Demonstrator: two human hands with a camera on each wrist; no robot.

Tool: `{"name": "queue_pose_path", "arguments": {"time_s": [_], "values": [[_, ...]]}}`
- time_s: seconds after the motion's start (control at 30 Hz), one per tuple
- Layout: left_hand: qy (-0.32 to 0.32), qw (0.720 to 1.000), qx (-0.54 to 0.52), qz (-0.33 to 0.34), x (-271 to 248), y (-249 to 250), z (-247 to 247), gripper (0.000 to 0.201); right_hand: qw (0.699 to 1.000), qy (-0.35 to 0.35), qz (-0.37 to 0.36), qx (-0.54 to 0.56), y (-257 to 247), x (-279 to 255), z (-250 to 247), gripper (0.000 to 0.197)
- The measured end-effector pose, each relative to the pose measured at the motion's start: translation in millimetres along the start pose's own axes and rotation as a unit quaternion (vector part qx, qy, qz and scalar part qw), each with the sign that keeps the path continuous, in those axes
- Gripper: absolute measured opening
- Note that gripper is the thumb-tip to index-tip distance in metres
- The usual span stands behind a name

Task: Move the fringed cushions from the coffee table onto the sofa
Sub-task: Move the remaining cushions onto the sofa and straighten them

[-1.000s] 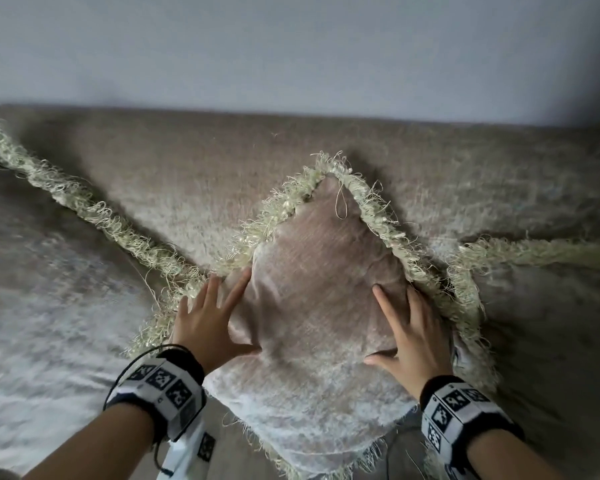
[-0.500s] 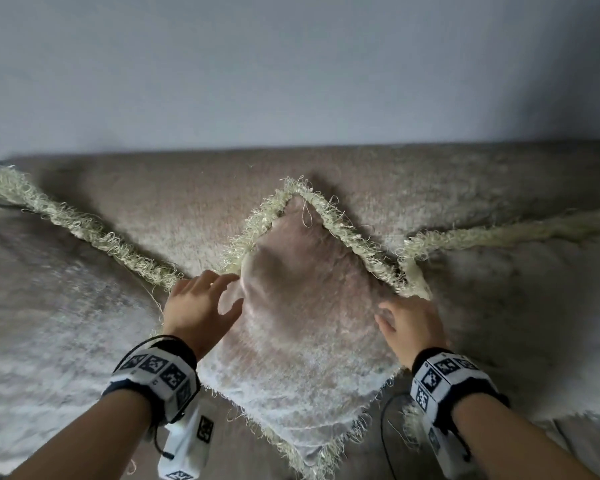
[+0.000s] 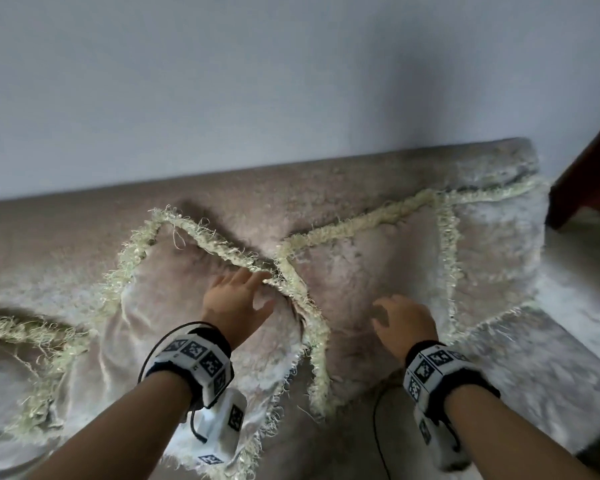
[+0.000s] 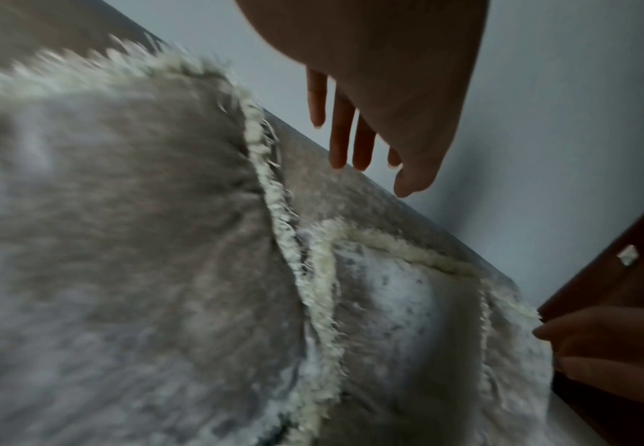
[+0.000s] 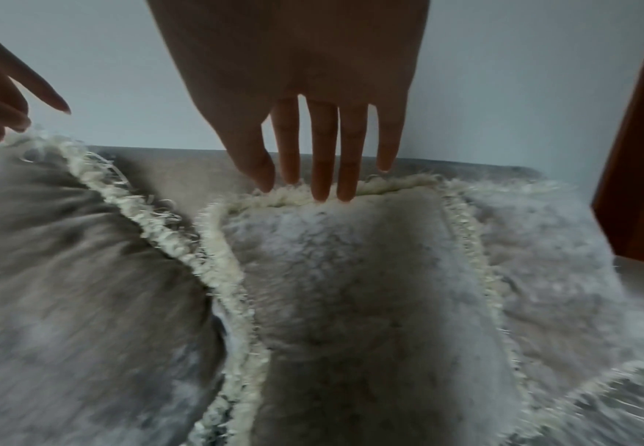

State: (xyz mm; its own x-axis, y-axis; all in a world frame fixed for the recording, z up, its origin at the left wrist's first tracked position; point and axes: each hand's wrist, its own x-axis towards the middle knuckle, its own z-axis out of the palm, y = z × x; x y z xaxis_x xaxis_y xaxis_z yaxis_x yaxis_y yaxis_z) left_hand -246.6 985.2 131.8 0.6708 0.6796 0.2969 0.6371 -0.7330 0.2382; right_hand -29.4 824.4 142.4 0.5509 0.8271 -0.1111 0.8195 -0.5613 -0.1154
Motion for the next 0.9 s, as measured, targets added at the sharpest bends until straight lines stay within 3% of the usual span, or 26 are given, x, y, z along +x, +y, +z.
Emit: {"name": "queue_pose_path", "arguments": {"time_s": [0.17,0.3,0.5,0.6,0.73,0.9], "values": [[-0.033,0.998,0.023,0.043,49,80,38,0.057,0.996,-0.065,0.065,0.020,96,25,-3,0.076],[-0.049,0.997,0.036,0.039,100,137,85,0.074,0.989,-0.111,0.068,0.076,169,68,7,0.106],[-0.138,0.988,0.074,-0.014,170,195,157,0.111,0.976,-0.171,0.066,0.118,256,134,33,0.116],[-0.140,0.983,0.116,-0.011,198,202,188,0.123,0.972,-0.188,0.052,0.127,287,171,50,0.118],[-0.150,0.970,0.187,-0.049,225,188,209,0.137,0.972,-0.186,0.020,0.142,302,211,72,0.122],[-0.169,0.962,0.190,-0.102,237,175,227,0.142,0.964,-0.171,-0.020,0.204,295,245,99,0.124]]}}
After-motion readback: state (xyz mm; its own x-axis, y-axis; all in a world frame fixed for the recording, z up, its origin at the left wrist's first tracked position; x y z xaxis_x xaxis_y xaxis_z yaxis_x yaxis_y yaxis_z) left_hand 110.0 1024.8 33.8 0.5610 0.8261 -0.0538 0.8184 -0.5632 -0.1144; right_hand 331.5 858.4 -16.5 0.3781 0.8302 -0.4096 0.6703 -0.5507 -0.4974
